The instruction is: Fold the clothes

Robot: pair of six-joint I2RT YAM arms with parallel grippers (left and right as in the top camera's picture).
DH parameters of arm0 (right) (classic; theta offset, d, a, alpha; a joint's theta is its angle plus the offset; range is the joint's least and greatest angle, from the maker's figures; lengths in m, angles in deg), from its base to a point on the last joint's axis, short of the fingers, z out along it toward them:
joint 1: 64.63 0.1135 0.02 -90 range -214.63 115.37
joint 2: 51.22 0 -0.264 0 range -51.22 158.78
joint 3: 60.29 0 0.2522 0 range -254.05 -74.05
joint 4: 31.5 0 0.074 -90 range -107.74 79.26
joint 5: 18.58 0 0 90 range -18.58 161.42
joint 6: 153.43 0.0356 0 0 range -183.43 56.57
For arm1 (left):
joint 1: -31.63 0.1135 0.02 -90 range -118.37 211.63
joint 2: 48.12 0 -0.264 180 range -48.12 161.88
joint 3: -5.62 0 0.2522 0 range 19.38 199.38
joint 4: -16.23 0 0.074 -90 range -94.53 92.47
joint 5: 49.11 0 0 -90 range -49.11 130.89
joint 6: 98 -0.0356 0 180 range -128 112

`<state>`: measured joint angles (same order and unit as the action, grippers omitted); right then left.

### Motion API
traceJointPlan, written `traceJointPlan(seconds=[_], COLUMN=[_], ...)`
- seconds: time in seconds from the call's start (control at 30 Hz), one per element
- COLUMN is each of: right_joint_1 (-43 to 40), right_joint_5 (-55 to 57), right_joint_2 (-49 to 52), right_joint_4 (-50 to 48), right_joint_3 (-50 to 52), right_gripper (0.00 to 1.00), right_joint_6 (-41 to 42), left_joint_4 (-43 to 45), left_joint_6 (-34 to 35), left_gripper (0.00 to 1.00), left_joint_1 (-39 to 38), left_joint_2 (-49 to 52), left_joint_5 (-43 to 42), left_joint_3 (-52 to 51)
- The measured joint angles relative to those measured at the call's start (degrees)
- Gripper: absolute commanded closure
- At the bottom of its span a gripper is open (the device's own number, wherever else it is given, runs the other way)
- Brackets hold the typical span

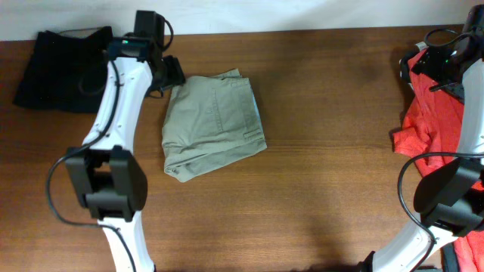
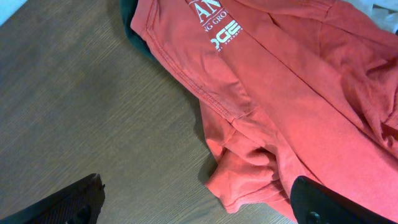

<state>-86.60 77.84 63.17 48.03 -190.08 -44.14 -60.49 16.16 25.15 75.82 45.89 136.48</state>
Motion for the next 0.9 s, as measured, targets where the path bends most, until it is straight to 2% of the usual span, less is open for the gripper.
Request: traceJointPlan(seconds=[0.27, 0.4, 0.5, 0.63, 0.8, 0.83, 0.9], right_joint_1=[0.00, 0.00, 0.00, 0.00, 0.00, 0.00, 0.00], right_joint_5=[-0.02, 0.00, 0.00, 0.00, 0.00, 0.00, 0.00], right_joint_2=[0.00, 0.00, 0.00, 0.00, 0.00, 0.00, 0.00], right_joint_4=[-0.07, -0.02, -0.02, -0.02, -0.02, -0.02, -0.04], right_joint_3=[0.00, 0.00, 0.00, 0.00, 0.00, 0.00, 0.00], right_gripper=[0.01, 0.01, 0.01, 0.01, 0.01, 0.01, 0.01], right_joint_6=[0.00, 0.00, 0.00, 0.00, 0.00, -0.02, -0.02], left_joint_4=[3.82, 5.84, 5.86, 5.90, 6.43, 7.06, 7.74], left_joint_6=[-1.49, -7.52, -10.03, -11.82, -12.55, -12.63, -12.66], left_gripper=[0.26, 0.28, 0.45, 0.50, 0.51, 0.53, 0.64], left_joint_1=[2.78, 4.74, 4.35, 4.26, 4.24, 4.24, 4.24], left_joint_2=[11.50, 14.80, 15.06, 15.06, 15.06, 15.10, 15.28], left_joint_5=[-2.58, -9.49, -12.22, -14.49, -15.13, -15.13, -15.15], left_joint_3=[0.00, 0.00, 0.00, 0.00, 0.00, 0.00, 0.00])
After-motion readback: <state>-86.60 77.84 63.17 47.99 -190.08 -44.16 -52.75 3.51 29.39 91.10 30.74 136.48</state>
